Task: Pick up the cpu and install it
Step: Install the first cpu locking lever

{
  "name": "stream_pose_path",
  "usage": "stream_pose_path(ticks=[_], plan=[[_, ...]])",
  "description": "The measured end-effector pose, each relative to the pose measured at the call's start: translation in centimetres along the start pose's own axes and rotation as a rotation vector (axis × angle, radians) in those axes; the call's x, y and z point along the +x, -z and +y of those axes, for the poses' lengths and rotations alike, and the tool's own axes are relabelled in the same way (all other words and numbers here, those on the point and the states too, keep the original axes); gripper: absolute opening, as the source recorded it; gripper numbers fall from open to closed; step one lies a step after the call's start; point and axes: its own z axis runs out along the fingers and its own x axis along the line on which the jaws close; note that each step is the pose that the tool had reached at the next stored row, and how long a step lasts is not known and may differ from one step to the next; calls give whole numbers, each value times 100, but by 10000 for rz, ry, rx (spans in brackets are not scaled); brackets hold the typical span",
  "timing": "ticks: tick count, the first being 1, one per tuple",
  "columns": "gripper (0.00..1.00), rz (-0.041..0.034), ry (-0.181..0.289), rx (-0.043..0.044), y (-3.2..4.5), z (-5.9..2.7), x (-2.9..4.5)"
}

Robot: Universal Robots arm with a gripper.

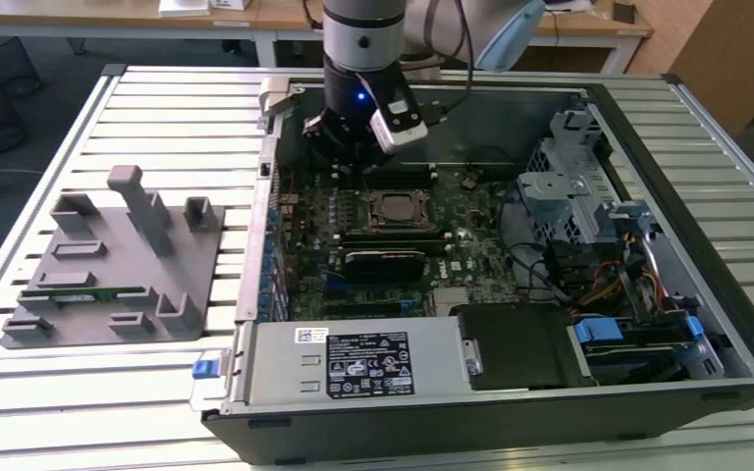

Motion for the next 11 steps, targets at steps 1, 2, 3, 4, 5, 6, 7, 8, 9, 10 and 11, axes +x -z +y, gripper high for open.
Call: stream_pose_path(ticks=[1,2,3,4,5,6,7,8,9,10,11], plan=[[11,-2,0,-1,3,6,7],[11,-6,1,-2,3,14,14],[11,-4,0,-1,4,29,19],[11,-4,0,0,5,48,22],[11,-5,1,0,4,69,24],[11,-5,2,-1,4,89,26],[11,-6,2,-2,4,108,29],[11,-5,2,-1,4,123,36],[11,-5,0,0,4,134,46],[11,-4,0,0,4,143,55],[11,-4,1,0,4,152,63]])
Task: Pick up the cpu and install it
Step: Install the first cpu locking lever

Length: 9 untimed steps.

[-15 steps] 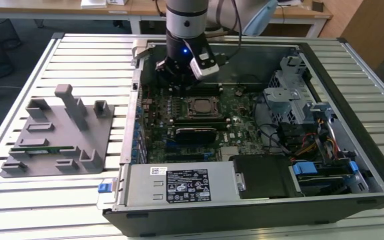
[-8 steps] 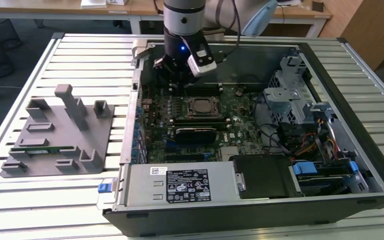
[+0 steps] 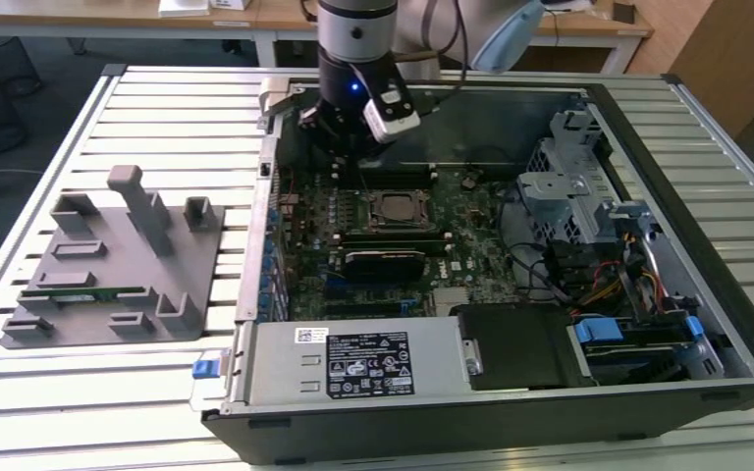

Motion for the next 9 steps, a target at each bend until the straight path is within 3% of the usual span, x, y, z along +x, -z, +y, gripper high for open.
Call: stream_pose_path(ticks=[9], plan=[[11,0,3,0,-2,94,42]])
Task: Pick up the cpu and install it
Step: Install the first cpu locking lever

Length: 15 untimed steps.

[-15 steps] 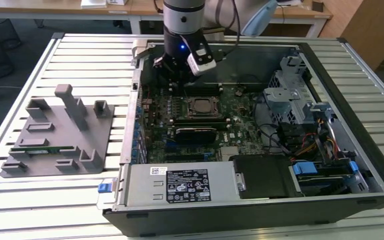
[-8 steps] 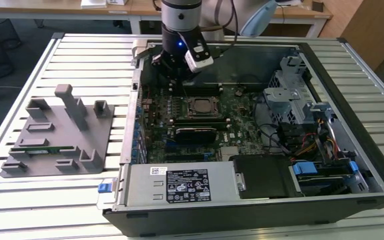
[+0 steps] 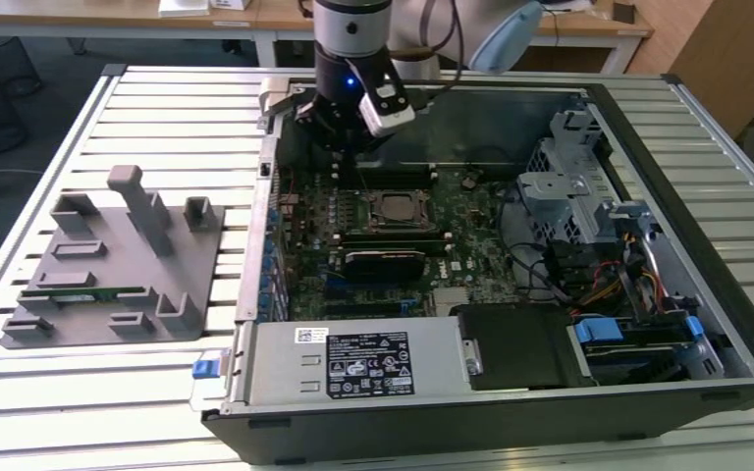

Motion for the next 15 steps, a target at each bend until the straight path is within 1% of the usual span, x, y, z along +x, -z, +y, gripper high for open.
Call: stream_pose_path(ticks=[5,9,12,15], plan=[[11,0,16,1,0,47,8],[11,0,33,2,0,56,-1],[11,-1,48,1,1,59,-30],[11,0,59,1,1,63,-81]])
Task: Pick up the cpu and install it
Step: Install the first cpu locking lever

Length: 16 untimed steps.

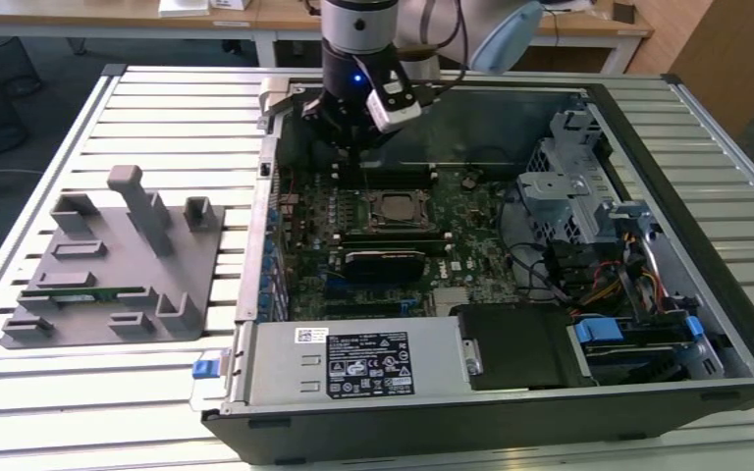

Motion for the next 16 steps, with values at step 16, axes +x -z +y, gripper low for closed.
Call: stream_pose_path(ticks=[16], plan=[[11,-1,27,-11,-35,15,-346]])
